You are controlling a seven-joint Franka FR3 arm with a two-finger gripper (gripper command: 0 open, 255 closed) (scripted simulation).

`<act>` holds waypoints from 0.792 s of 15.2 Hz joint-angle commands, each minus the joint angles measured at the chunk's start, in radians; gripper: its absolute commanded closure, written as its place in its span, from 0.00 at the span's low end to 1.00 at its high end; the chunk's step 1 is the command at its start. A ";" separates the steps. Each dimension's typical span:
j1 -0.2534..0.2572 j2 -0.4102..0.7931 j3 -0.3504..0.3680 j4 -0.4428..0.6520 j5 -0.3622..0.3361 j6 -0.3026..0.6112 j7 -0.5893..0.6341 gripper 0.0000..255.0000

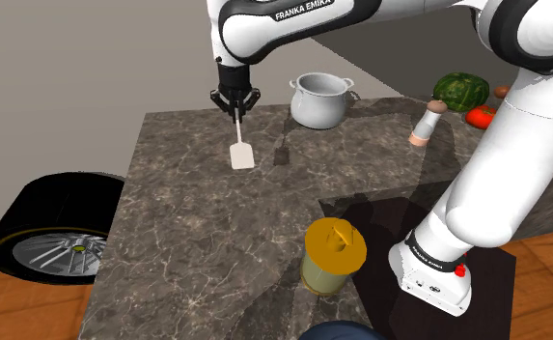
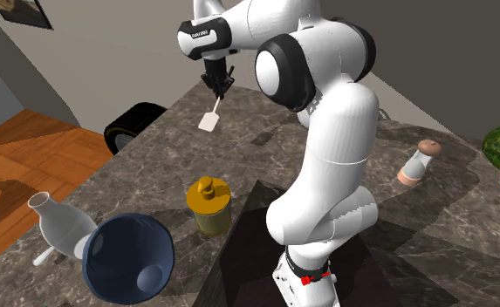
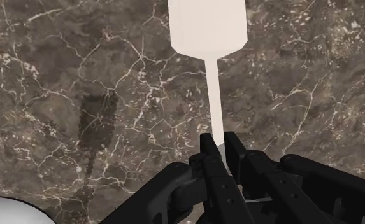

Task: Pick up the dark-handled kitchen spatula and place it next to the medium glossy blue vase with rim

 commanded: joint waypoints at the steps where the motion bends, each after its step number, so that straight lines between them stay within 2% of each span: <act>1: 0.000 -0.008 0.001 0.018 0.003 -0.026 -0.002 1.00; 12: 0.002 -0.019 0.003 0.151 0.011 -0.170 -0.013 1.00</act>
